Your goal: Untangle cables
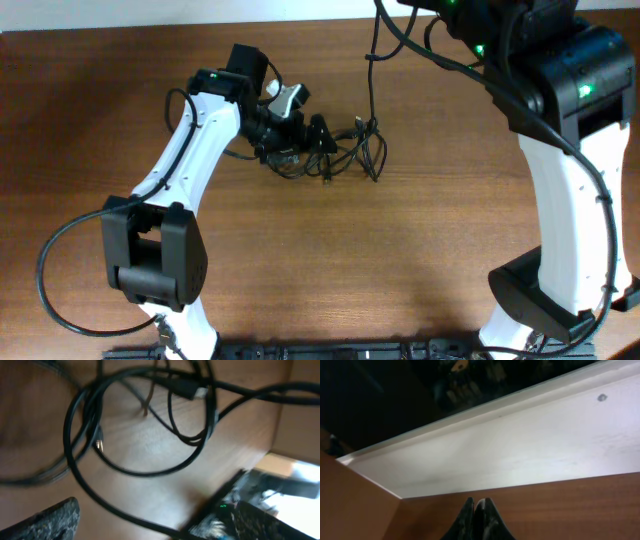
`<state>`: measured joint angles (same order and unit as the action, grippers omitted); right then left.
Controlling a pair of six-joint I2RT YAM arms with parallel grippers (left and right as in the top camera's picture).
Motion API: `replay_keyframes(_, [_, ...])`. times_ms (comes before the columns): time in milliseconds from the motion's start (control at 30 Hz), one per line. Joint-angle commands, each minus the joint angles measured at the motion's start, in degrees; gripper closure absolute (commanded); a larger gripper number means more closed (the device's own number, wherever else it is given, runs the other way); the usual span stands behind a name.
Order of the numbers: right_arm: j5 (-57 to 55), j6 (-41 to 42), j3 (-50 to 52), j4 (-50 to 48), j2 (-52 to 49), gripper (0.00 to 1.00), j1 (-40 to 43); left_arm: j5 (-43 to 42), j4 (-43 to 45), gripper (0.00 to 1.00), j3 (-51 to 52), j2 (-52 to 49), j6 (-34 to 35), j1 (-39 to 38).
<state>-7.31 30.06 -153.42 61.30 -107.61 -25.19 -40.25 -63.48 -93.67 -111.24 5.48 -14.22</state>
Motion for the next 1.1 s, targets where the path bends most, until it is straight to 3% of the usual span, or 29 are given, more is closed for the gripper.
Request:
replay_keyframes(0, [-2.82,0.74,-0.15,0.5,-2.54,0.96,0.52,-0.94,2.8,0.01,-0.9,-0.61,-11.61,0.55])
replay_keyframes(33, [-2.84,2.75,-0.11,0.92,-2.82,0.96,1.05,-3.5,3.58,0.01,-0.9,-0.61,-12.2,1.53])
replay_keyframes(100, [-2.75,6.71,-0.11,0.96,-2.82,0.96,2.51,-11.65,4.55,0.0,-0.9,-0.61,-19.78,4.15])
replay_keyframes(233, [4.0,7.1,-0.11,0.2,-3.04,0.96,5.35,-20.52,2.97,0.02,-0.9,-0.61,-28.94,7.15])
replay_keyframes(300, [5.81,7.1,-0.11,-1.07,-4.02,0.96,5.35,-19.08,-0.94,0.02,-0.9,-0.61,-37.05,3.3])
replay_keyframes(433, [5.95,7.08,-0.11,-0.59,-6.1,0.96,5.7,-18.14,-1.99,0.01,-0.9,-0.61,-42.64,-0.24])
replay_keyframes(467, [6.69,7.08,-0.11,-0.57,-6.34,0.96,5.73,-16.44,-1.68,0.01,-0.9,-0.61,-42.84,-0.42])
replay_keyframes(500, [7.93,7.1,-0.11,-0.63,-6.34,0.96,5.7,-13.92,-1.25,0.1,-0.9,-0.61,-42.82,-0.48])
replay_keyframes(533, [11.23,7.13,-0.11,-2.03,-6.34,0.96,5.66,-12.41,-0.83,0.12,-0.9,-0.61,-42.82,-0.55])
replay_keyframes(667, [18.82,11.32,-0.11,-4.66,-6.34,0.96,5.66,-12.41,1.49,0.15,-0.87,-0.63,-42.8,-2.4])
replay_keyframes(733, [19.69,11.39,-0.11,-4.61,-6.34,0.96,5.66,-11.78,2.43,0.32,-0.87,-0.63,-42.8,-3.8])
replay_keyframes(800, [20.74,11.39,-0.11,-4.37,-6.34,0.96,5.66,-8.81,3.28,0.58,-0.87,-0.63,-42.8,-4.81])
replay_keyframes(900, [22.58,11.37,-0.11,-3.96,-6.34,0.96,5.66,-7.89,4.37,0.66,-0.87,-0.63,-41.9,-5.18])
replay_keyframes(1000, [20.15,11.34,-0.11,-1.38,-6.34,0.96,5.99,-7.91,4.57,1.0,-0.9,-0.63,-41.92,-4.96])
replay_keyframes(1067, [14.36,11.34,-0.11,4.5,-6.34,0.96,7.85,-8.39,4.31,1.0,-1.99,-0.61,-36.89,-3.96])
